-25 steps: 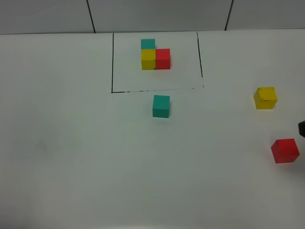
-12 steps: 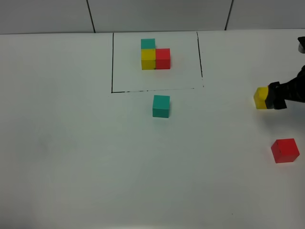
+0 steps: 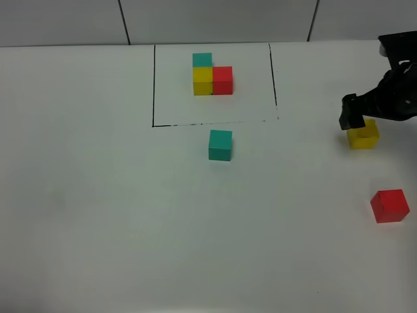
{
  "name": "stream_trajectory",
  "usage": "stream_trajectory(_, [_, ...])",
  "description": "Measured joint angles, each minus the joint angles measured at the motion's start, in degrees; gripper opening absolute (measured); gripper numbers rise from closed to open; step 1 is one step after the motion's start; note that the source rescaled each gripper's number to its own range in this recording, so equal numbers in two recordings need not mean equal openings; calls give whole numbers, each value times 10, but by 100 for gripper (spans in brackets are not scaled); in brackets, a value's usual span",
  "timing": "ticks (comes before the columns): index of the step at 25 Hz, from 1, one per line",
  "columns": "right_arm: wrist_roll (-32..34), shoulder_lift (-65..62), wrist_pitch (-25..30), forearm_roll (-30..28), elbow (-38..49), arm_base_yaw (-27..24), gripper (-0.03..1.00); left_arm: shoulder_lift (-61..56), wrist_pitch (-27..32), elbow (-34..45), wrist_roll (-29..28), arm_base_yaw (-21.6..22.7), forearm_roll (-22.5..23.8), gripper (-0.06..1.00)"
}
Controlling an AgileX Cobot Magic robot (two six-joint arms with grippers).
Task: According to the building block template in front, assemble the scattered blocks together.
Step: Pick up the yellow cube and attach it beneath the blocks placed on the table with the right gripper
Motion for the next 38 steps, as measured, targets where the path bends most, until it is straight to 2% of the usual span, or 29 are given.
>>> stream_trajectory(6, [48, 39, 11, -35, -32, 1, 100, 0, 0, 0, 0, 0, 0, 98])
stream_trajectory(11, [55, 56, 25, -39, -33, 1, 100, 0, 0, 0, 0, 0, 0, 98])
stream_trajectory(20, [55, 86, 18, -39, -33, 1, 99, 0, 0, 0, 0, 0, 0, 98])
stream_trajectory(23, [55, 93, 13, -39, -33, 1, 94, 0, 0, 0, 0, 0, 0, 98])
stream_trajectory(32, [55, 97, -8, -40, -33, 1, 66, 0, 0, 0, 0, 0, 0, 98])
stream_trajectory(38, [55, 97, -8, -40, -33, 1, 64, 0, 0, 0, 0, 0, 0, 98])
